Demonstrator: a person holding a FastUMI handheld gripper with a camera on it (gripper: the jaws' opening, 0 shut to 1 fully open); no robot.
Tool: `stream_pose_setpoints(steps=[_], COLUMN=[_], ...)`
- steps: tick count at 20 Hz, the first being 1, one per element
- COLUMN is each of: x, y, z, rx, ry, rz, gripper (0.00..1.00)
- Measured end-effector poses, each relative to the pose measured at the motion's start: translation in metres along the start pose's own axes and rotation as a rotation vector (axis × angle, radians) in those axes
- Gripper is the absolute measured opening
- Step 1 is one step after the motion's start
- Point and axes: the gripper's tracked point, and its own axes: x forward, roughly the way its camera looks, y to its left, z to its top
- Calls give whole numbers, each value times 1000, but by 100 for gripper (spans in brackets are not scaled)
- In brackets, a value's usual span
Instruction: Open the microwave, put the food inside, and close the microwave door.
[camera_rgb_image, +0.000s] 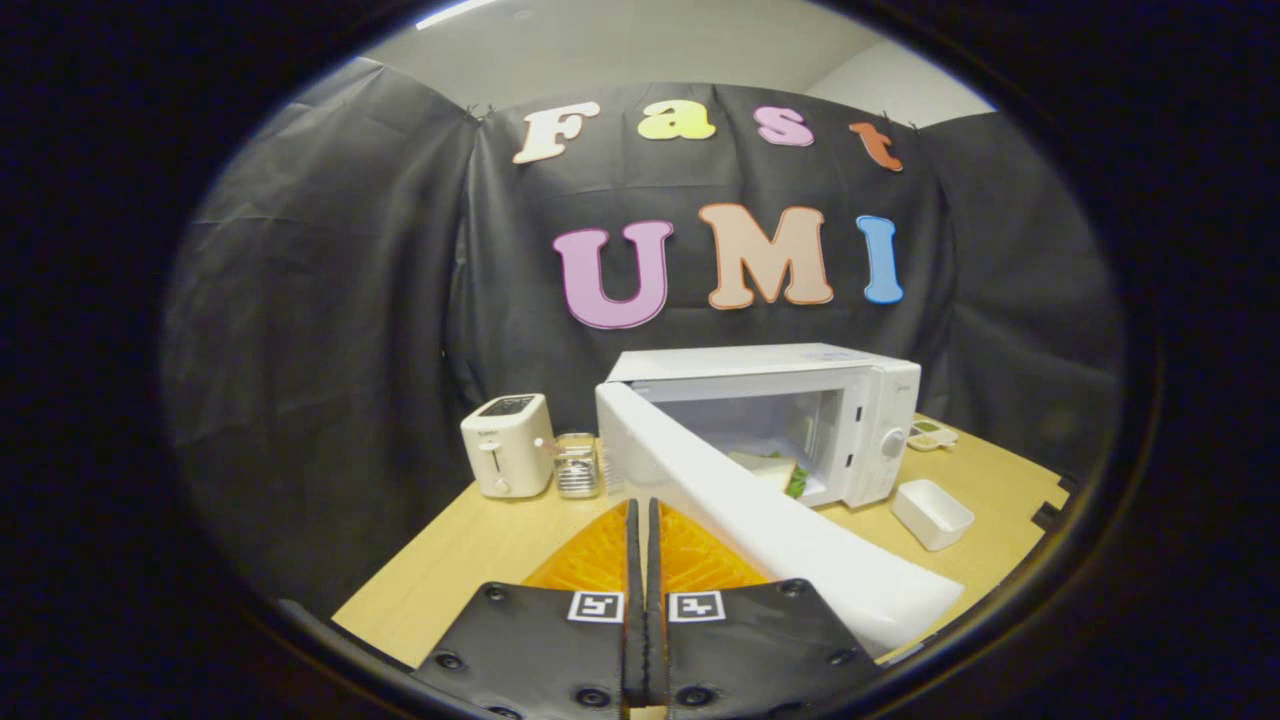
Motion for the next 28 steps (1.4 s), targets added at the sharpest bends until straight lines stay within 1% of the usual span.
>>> stream_pose_setpoints(steps=[3, 7, 9, 12, 15, 18, 21, 23, 28], x=[10, 30, 42, 64, 88, 111, 133, 145, 169], y=[-23, -55, -68, -85, -98, -116, -136, -148, -163], z=[2, 7, 7, 13, 14, 14, 14, 13, 6], rx=[37, 42, 54, 74, 57, 68, 50, 34, 42], ry=[6, -8, -10, -26, -32, -26, -29, -28, -12], rz=[-22, -73, -81, -77, -70, -57, -67, -75, -47], gripper=[2, 2, 2, 2, 2, 2, 2, 2, 2])
